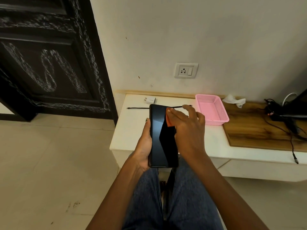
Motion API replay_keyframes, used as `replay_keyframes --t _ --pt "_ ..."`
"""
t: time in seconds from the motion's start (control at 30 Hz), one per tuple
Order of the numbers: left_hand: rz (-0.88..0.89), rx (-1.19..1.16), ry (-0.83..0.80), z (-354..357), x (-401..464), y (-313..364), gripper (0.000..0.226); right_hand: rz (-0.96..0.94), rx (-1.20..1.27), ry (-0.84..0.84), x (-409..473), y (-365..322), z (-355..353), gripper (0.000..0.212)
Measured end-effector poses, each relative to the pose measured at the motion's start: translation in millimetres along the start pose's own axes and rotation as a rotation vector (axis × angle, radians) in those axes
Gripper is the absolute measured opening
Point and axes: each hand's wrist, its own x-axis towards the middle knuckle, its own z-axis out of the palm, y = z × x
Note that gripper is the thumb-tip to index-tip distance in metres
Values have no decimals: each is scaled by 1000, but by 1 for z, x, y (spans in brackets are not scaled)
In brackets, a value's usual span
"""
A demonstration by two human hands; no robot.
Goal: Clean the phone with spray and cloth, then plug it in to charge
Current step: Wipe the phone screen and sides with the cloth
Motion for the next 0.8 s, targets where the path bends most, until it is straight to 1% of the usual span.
replay_keyframes --t 0.07,0.17,0.33,0.4,0.47,0.53,0.57,0.7,0.8 --pt "0 -2 -5 1 0 0 62 14 7 21 5 1 0 46" --pt "-27 -27 -16 -2 0 -1 66 11 36 79 -9 -2 4 49" --pt "-36 -39 5 -5 0 -1 69 -4 53 98 -43 -8 11 45" --pt "-39 -32 2 -3 1 -1 70 17 59 121 -36 -6 9 45" --pt "-36 -21 4 -1 2 0 68 26 47 133 -24 -1 6 40" --pt "-18 -9 -10 0 4 -2 65 32 32 123 -10 3 5 48" --pt "-7 1 -12 -1 4 -4 64 36 34 119 -3 5 4 48" --pt "18 5 26 -6 6 -9 61 16 59 107 10 3 10 43" --pt "33 13 81 -7 9 -10 59 -5 89 136 7 -1 16 38"
